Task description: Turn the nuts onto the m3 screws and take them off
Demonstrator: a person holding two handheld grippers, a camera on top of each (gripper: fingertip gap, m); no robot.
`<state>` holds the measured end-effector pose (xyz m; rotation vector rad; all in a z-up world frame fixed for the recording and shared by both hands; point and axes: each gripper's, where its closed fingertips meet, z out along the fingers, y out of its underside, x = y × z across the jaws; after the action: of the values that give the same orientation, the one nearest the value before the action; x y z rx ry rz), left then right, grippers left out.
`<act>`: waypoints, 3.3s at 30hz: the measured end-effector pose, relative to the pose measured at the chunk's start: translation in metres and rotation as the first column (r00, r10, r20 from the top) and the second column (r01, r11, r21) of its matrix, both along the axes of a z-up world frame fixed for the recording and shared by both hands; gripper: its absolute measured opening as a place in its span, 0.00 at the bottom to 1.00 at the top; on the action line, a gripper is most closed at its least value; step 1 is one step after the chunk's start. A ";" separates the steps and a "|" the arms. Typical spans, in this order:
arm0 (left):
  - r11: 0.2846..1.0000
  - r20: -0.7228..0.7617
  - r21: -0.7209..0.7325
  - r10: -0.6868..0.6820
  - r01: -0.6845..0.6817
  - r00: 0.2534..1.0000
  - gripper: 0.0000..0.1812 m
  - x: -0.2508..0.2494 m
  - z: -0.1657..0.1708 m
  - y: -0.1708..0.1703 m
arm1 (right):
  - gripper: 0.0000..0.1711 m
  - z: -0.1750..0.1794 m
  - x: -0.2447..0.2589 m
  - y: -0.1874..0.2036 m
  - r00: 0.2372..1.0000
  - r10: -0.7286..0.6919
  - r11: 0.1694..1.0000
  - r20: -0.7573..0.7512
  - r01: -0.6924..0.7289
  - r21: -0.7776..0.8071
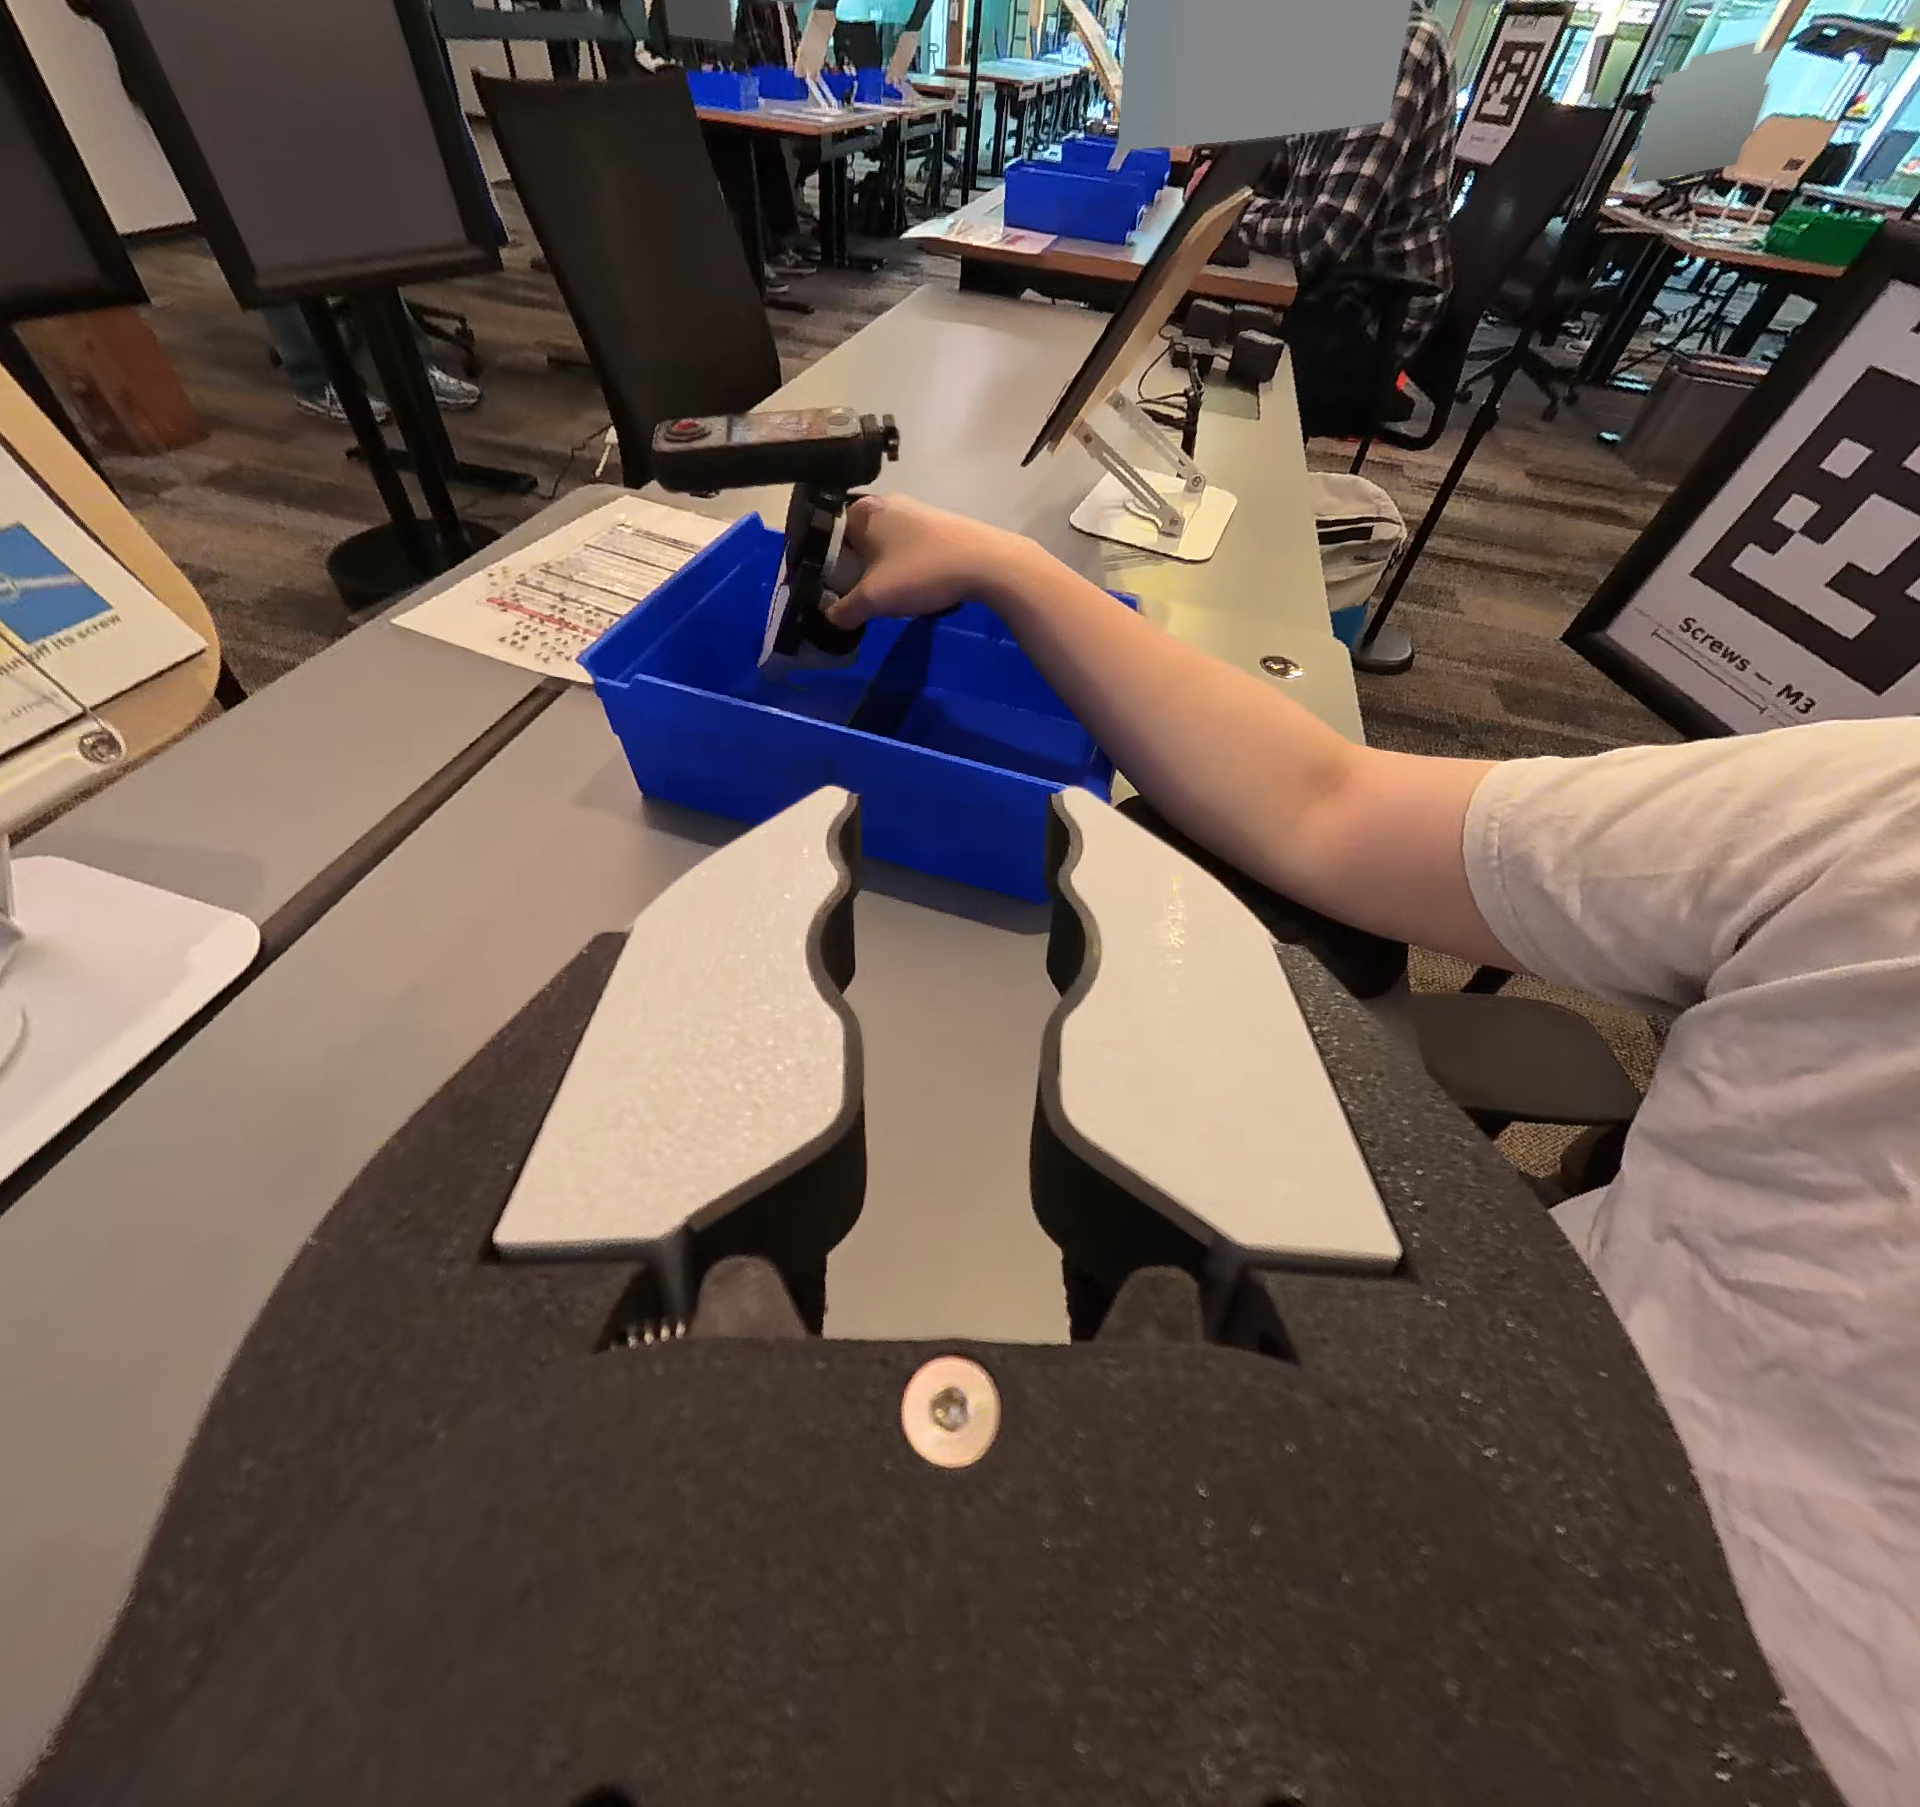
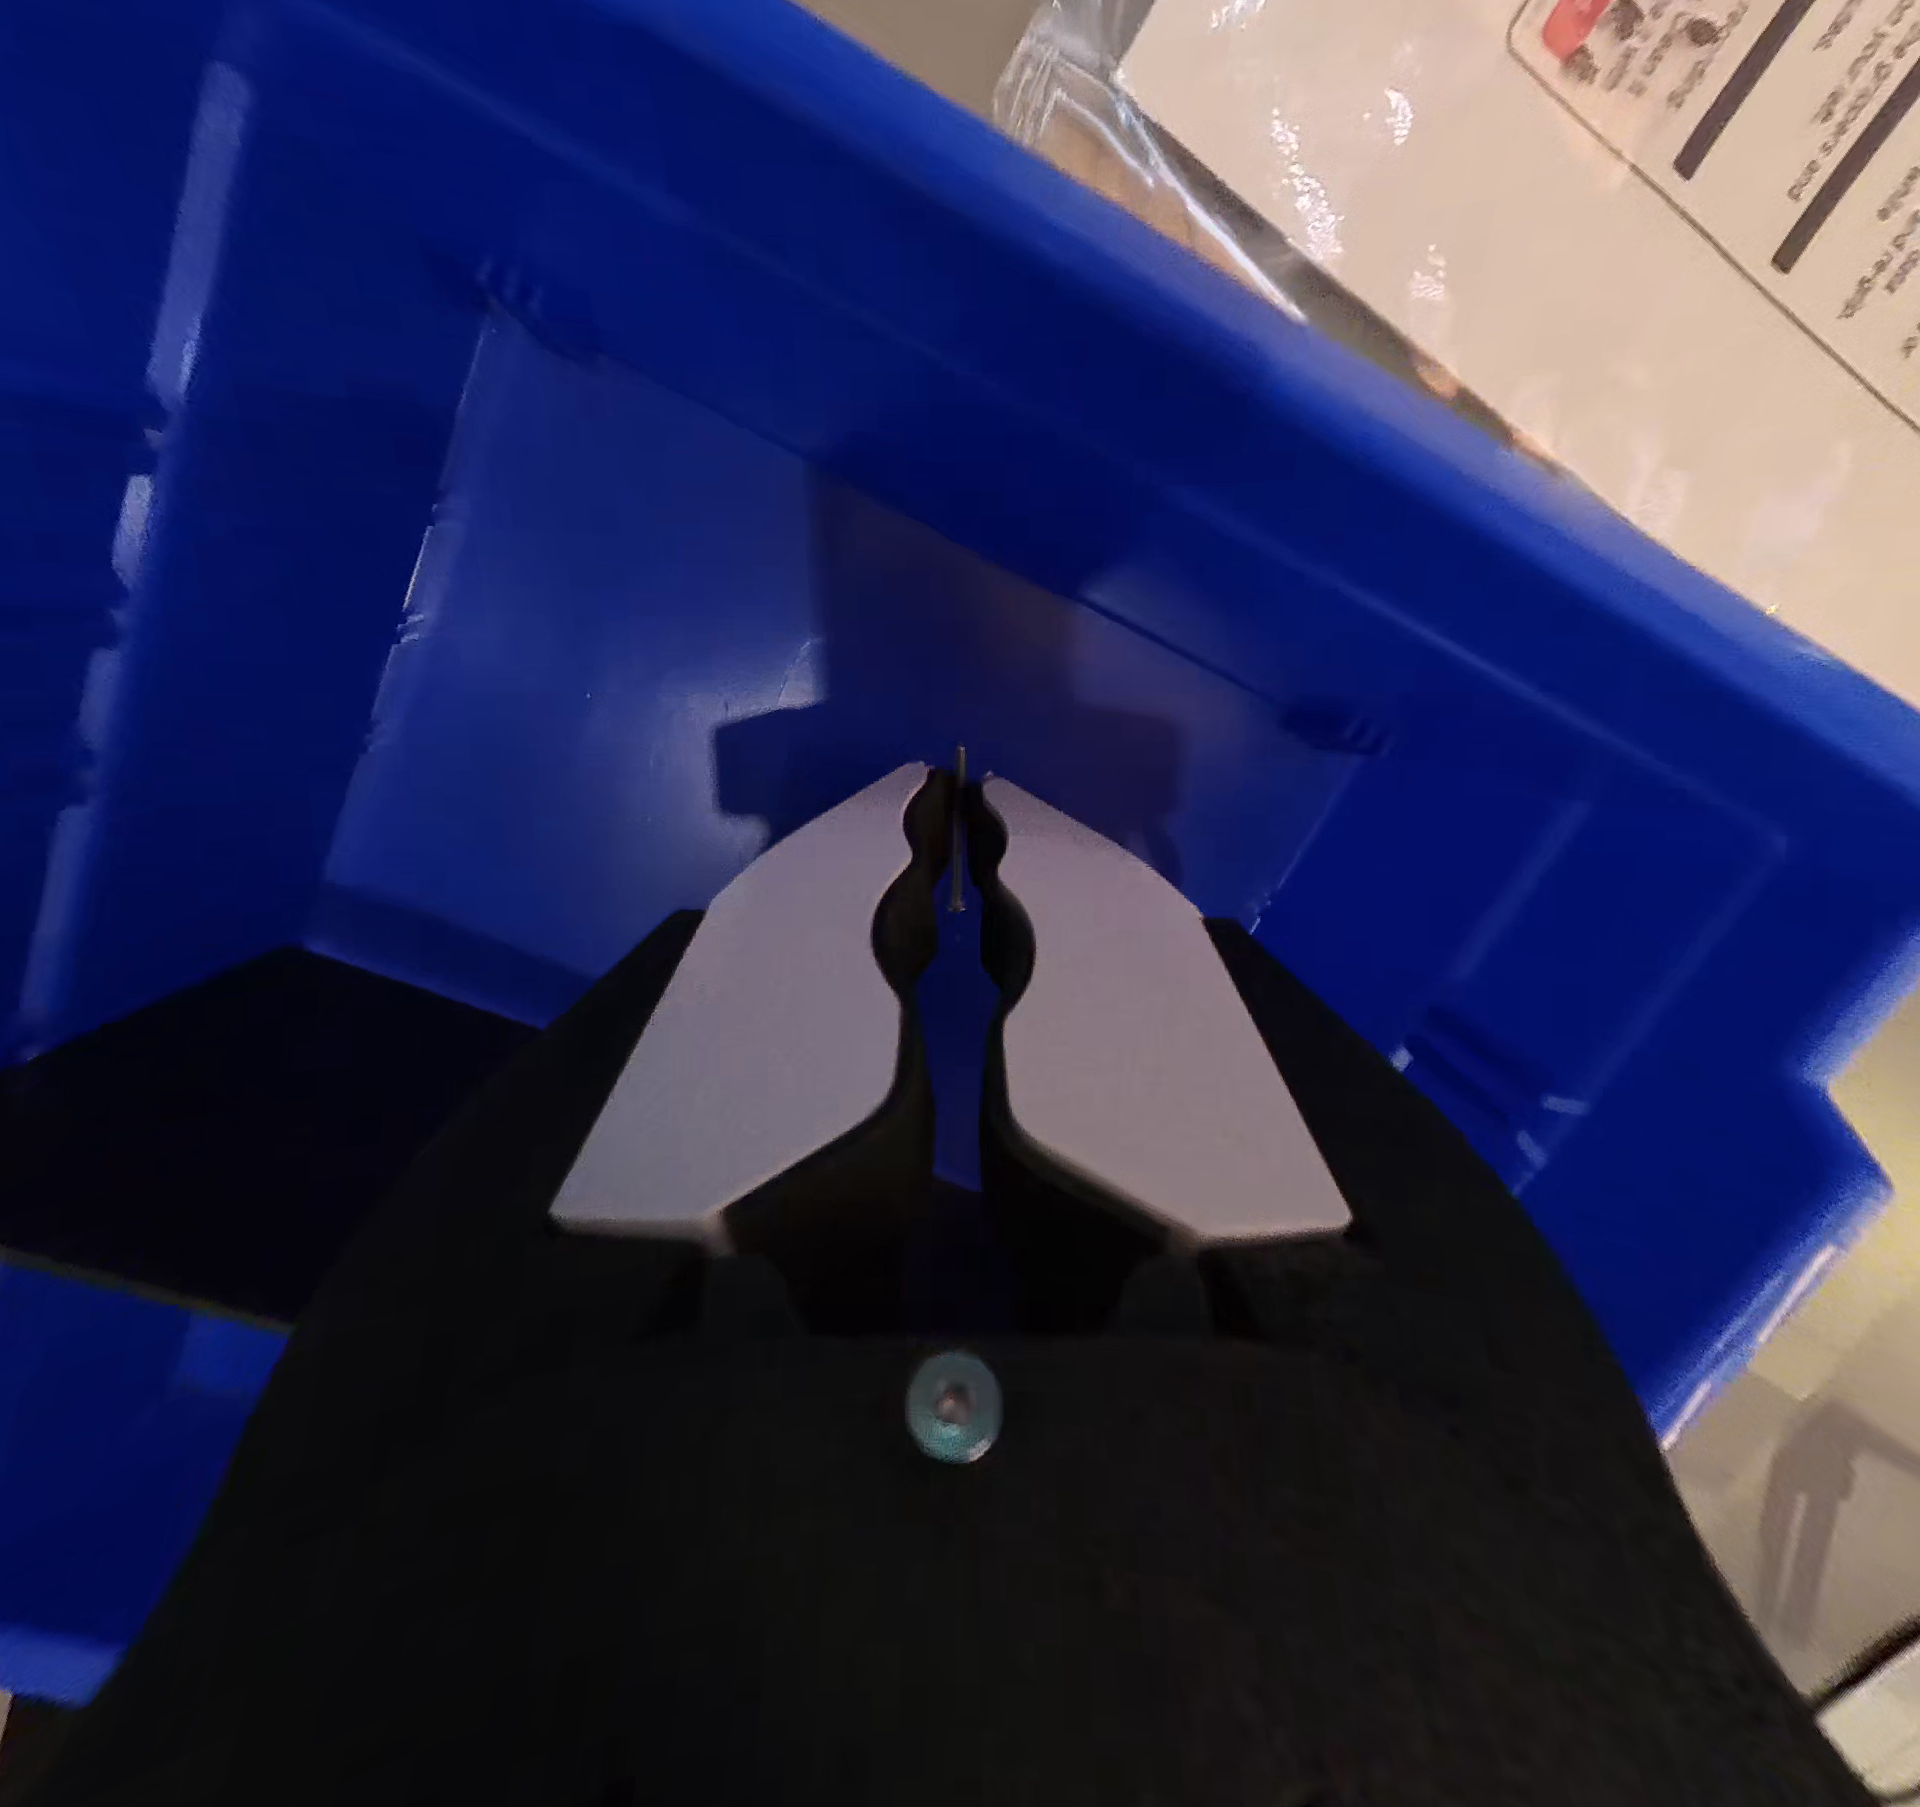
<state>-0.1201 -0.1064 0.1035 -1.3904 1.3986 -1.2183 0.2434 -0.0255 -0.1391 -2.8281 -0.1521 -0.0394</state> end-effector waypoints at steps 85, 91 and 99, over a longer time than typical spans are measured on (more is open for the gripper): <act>0.990 0.082 0.017 -0.138 0.137 0.987 0.01 -0.011 0.006 -0.001 | 0.07 0.268 -0.383 -0.075 0.267 0.956 0.161 -0.123 -0.124 0.979; 0.990 0.066 0.027 -0.141 0.140 0.988 0.01 -0.010 0.003 -0.004 | 0.02 0.264 -0.385 -0.077 0.254 0.960 0.157 -0.117 -0.144 0.977; 0.991 0.078 0.023 -0.135 0.134 0.988 0.03 -0.002 -0.001 -0.004 | 0.02 0.262 -0.386 -0.077 0.245 0.962 0.164 -0.123 -0.153 0.975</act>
<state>-0.1225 -0.1101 0.1021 -1.2383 1.4634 -1.3299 -0.1428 -0.1025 0.1229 -1.2387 -0.9220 1.0609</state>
